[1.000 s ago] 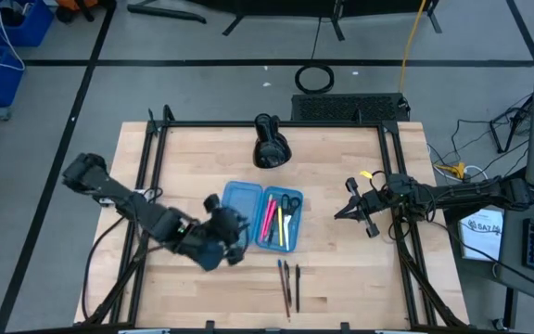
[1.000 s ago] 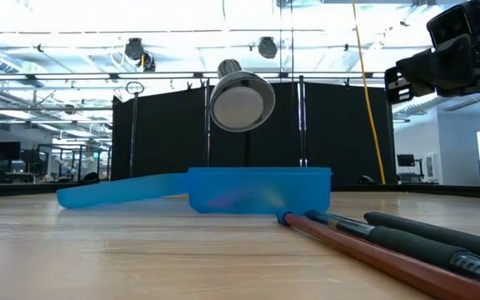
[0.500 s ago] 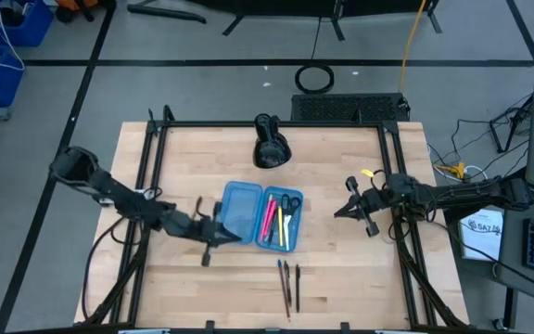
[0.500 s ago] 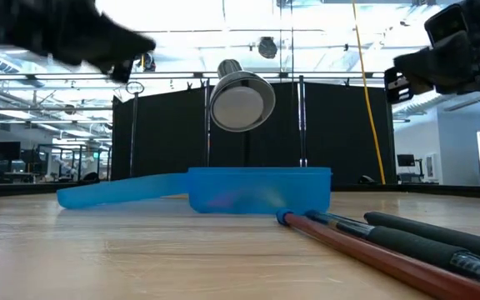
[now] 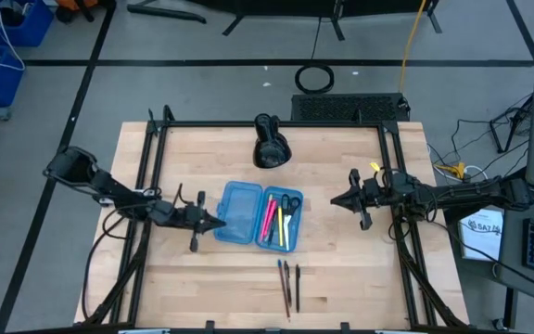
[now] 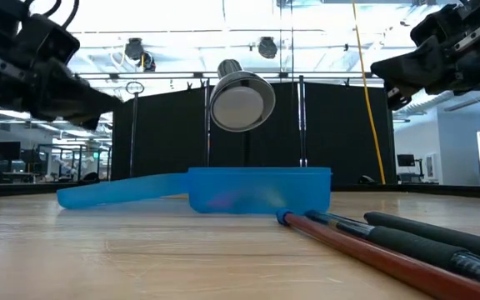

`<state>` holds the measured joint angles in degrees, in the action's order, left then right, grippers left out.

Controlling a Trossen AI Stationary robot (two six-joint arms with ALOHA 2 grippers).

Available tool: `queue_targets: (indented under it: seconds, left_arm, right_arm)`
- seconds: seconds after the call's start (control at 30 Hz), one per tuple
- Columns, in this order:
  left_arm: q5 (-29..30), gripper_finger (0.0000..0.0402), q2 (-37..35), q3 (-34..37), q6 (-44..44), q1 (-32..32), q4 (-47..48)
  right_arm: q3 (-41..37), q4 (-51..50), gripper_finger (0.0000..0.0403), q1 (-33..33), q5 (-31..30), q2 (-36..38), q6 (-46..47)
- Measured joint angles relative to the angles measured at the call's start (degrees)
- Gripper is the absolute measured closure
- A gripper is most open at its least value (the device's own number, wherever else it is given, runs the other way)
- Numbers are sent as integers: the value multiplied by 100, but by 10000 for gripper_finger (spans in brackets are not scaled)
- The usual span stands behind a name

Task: Pick & place school supplies into a supply box
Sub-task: Put the right black pen into the blue supply box

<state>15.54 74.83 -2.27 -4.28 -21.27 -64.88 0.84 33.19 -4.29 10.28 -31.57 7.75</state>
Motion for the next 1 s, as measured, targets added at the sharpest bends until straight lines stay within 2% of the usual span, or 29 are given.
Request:
queue_targets:
  seconds: [0.17, 0.37, 0.5, 0.63, 0.73, 0.9, 1.0]
  left_arm:
    - [20, 398, 0, 157, 87, -62, 2]
    - [74, 393, 2, 128, 331, 159, -209]
    - [382, 390, 2, 53, 484, 278, -370]
    - [645, 398, 2, 47, 899, 412, -357]
    - [807, 395, 4, 45, 1175, 529, -392]
    - [818, 374, 4, 44, 1170, 771, -422]
    - [812, 370, 4, 44, 1167, 907, -430]
  right_arm:
    - [-1, -28, 403, 2, 29, 0, 51]
    - [2, -294, 403, 2, 11, -2, 139]
    - [372, -429, 403, 131, -496, 3, 190]
    - [1624, -1771, 403, 775, -1542, -152, -72]
    - [2685, -2865, 403, 1528, -2272, -675, 151]
    - [4369, -4523, 403, 2941, -3484, -2182, 1539]
    - [5239, -5060, 403, 3472, -3583, -3289, 2726]
